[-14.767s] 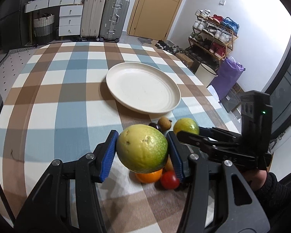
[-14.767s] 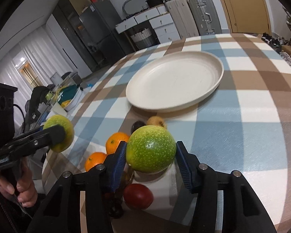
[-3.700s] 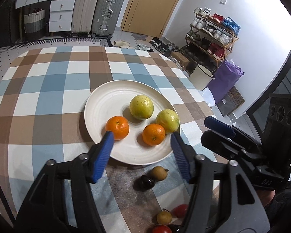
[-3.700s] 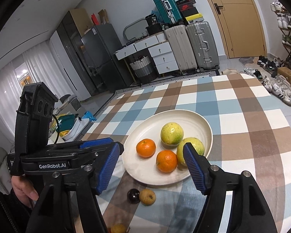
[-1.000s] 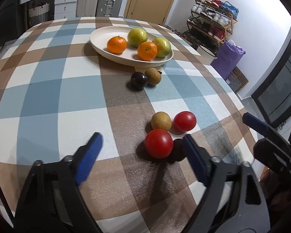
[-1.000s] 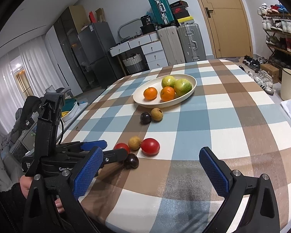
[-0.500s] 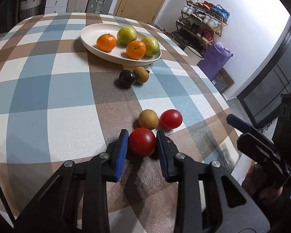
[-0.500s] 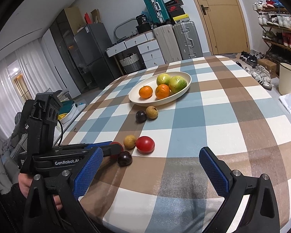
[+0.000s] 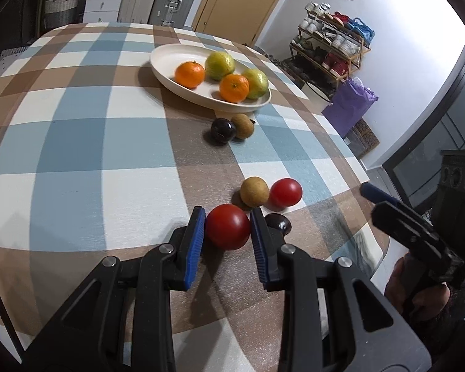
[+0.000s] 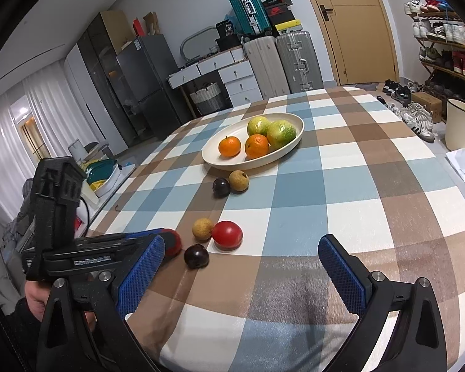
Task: Organize fruits
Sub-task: 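Grasp a red tomato with the left tool while the right tool grasps the other tomato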
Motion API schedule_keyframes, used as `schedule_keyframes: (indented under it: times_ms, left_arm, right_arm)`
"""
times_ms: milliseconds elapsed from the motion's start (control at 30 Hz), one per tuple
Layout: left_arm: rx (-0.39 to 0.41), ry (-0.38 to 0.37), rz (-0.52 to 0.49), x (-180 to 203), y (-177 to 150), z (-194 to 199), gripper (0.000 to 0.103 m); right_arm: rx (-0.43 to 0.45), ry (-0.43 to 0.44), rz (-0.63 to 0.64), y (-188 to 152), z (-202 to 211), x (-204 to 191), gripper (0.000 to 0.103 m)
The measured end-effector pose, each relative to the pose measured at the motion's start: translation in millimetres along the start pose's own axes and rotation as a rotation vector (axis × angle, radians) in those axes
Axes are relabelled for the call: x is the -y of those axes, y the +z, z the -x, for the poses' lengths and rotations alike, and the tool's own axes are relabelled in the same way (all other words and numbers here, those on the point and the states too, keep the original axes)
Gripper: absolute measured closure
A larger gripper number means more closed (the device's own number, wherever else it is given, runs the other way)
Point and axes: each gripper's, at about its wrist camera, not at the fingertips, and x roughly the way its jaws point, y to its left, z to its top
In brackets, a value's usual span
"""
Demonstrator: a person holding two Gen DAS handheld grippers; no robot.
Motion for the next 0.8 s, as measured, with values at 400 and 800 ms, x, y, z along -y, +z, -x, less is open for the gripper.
schedule_keyframes:
  times_ms: [400,800]
  left_arm:
    - [0.036,-0.001,0.023,-11,-6,21,0.076]
    - [0.069,-0.02,0.023,-13,-8,36,0.076]
  right_arm:
    - [-0.097,-0.027,0.029,4,-34,0,0.003]
    - [-0.161,-0.013,0.046,6,-62,-12,0.031]
